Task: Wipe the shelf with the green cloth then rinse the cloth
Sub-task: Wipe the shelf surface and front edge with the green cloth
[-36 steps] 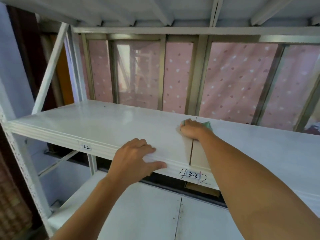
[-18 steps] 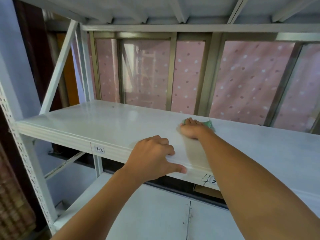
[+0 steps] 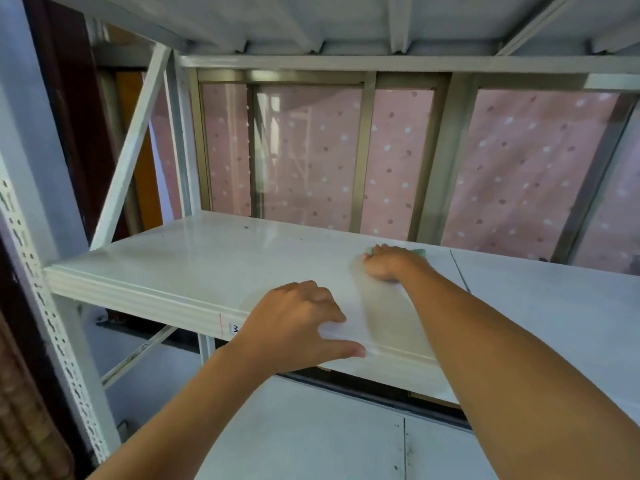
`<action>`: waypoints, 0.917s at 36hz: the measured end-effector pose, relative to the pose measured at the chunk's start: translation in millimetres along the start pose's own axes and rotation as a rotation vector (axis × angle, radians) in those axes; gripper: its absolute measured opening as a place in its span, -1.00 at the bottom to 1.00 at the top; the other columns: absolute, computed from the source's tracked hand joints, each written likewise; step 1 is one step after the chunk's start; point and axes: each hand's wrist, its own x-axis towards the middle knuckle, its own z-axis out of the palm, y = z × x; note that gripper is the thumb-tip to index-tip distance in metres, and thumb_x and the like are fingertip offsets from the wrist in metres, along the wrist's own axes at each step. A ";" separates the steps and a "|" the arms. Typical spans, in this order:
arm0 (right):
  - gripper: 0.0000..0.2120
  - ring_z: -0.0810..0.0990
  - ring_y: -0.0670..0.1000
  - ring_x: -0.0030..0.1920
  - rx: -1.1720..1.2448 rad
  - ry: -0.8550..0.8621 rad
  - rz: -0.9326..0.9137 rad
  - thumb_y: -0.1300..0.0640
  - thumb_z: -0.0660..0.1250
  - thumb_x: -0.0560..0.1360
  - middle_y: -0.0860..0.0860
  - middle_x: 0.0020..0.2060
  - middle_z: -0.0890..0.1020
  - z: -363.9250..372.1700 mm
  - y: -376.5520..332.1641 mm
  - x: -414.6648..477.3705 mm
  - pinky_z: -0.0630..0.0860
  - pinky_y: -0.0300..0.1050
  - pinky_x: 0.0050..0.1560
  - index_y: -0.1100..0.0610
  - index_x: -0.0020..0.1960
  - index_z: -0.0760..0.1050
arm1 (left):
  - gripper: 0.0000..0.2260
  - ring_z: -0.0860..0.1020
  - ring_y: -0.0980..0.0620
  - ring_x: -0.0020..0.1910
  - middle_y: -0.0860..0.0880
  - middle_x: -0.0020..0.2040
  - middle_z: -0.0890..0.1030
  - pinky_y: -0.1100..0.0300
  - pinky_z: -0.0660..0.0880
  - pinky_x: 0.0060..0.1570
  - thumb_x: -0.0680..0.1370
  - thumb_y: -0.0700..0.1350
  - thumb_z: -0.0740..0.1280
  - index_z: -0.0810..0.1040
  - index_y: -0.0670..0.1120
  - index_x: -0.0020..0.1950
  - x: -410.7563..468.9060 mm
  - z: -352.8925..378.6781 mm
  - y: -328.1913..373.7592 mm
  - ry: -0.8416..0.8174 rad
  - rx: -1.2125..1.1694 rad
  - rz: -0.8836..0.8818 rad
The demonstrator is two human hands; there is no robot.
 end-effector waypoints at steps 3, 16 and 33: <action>-0.37 0.10 0.22 0.60 0.057 -0.005 -0.017 -0.16 -0.12 0.69 0.12 0.63 0.08 -3.7 -11.5 -6.0 -0.01 0.28 0.56 0.14 0.66 -0.01 | -0.51 0.61 0.10 -0.18 0.16 -0.13 0.69 0.17 0.55 -0.27 0.36 0.45 0.35 0.73 0.07 -0.09 -5.8 -5.6 -13.9 0.003 -0.002 0.006; -0.36 0.18 0.20 0.58 0.086 0.038 0.018 -0.14 -0.16 0.64 0.13 0.61 0.17 2.8 -25.6 5.9 0.09 0.23 0.55 0.11 0.64 0.10 | -0.53 0.63 0.11 -0.04 0.11 0.03 0.70 0.15 0.60 -0.15 0.46 0.38 0.34 0.73 0.04 0.08 -40.2 -26.9 -76.2 -0.023 -0.071 0.001; -0.42 -0.11 0.21 0.63 0.001 0.046 0.115 -0.11 -0.16 0.69 0.01 0.65 -0.15 15.1 -134.3 -9.0 -0.14 0.27 0.56 0.05 0.67 -0.07 | -0.62 0.63 0.07 -0.08 0.07 -0.04 0.70 0.21 0.58 -0.11 0.47 0.27 0.42 0.74 -0.02 0.01 -113.2 -83.0 -224.7 0.070 -0.050 -0.046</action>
